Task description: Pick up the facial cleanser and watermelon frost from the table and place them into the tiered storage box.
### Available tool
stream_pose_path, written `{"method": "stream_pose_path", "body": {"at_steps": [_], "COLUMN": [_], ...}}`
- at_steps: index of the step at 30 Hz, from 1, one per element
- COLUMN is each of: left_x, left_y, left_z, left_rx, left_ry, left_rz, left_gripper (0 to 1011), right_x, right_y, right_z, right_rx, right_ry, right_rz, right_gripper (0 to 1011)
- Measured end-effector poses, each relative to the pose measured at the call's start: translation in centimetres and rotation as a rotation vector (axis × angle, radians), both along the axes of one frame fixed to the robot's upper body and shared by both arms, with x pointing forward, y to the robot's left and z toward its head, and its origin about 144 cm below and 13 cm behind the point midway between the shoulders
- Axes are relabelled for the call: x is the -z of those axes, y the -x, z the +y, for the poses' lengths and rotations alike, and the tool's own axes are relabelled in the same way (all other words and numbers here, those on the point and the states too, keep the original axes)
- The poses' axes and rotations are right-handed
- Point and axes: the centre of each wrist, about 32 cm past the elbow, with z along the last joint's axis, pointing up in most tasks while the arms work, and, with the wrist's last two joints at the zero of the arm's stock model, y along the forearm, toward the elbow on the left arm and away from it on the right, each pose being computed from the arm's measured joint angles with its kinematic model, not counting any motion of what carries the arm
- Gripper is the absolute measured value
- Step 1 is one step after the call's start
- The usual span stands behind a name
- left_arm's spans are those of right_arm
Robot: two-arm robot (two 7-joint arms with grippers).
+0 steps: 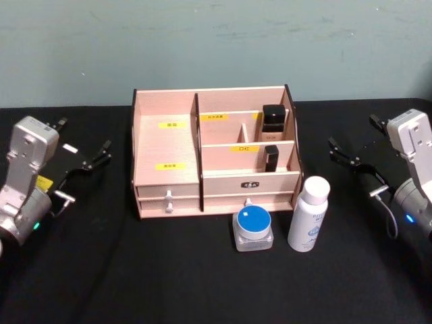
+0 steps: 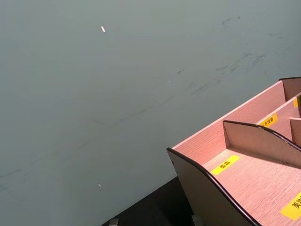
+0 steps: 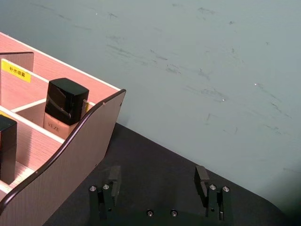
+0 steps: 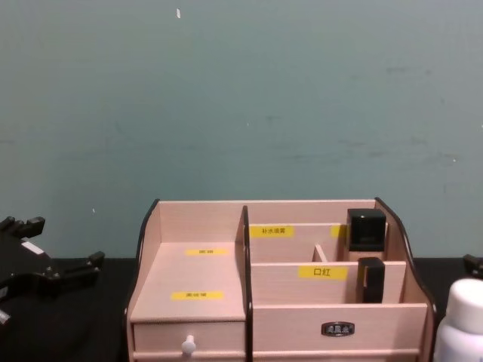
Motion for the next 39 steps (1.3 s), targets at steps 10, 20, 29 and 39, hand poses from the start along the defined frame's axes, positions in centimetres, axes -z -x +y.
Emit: {"method": "stream_pose_path", "body": {"at_steps": [10,20,29,39], "left_x": [0.00,0.00,0.00,0.00], "left_y": [0.00,0.00,0.00,0.00], "left_z": [0.00,0.00,0.00,0.00], "left_rx": [0.000,0.000,0.000,0.000], "left_ry": [0.000,0.000,0.000,0.000], "left_rz": [0.000,0.000,0.000,0.000], "left_gripper": [1001,1001,1001,1001], "right_x": [0.00,0.00,0.00,-0.70], "right_y": [0.00,0.00,0.00,-0.33], "right_z": [0.00,0.00,0.00,-0.47], "right_rx": [0.000,0.000,0.000,-0.010], "right_ry": [0.000,0.000,0.000,-0.017], "right_rz": [0.000,0.000,0.000,0.000], "right_gripper": [1000,1000,1000,1000]}}
